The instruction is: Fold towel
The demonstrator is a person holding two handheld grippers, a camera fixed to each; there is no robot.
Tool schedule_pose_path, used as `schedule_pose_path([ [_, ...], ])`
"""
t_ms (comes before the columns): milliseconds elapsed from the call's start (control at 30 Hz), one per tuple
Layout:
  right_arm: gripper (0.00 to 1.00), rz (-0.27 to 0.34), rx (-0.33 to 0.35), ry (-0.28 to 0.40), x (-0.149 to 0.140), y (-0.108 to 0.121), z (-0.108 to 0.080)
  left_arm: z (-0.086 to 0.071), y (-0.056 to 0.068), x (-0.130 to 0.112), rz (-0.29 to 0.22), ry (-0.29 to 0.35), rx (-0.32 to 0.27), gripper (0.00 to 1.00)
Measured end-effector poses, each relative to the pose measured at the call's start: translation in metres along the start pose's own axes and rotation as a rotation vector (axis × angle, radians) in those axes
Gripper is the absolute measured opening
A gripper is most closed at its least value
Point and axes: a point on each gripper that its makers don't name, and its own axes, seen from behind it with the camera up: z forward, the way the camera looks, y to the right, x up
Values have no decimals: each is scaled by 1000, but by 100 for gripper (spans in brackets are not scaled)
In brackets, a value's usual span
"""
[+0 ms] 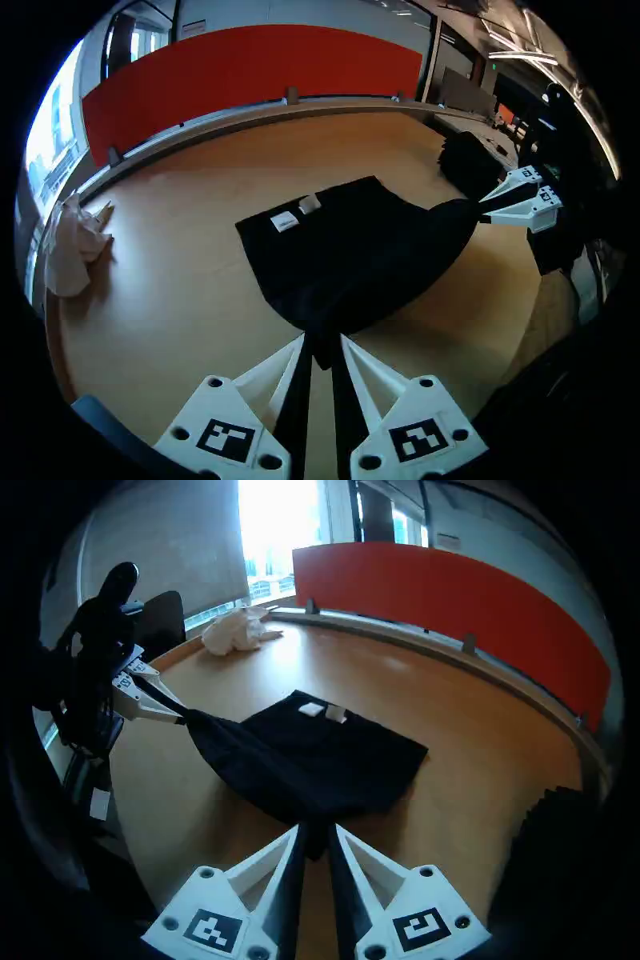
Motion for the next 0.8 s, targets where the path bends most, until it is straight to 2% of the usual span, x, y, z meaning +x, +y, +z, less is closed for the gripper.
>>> schedule_pose_path([
  [367,18,20,-3,27,16,-2,-26,-26,13,21,-2,25,-19,16],
  [567,18,38,10,29,19,-6,-35,-34,15,22,4,23,-24,15],
  [800,18,25,16,30,22,-11,-42,-41,18,23,10,23,-31,16],
])
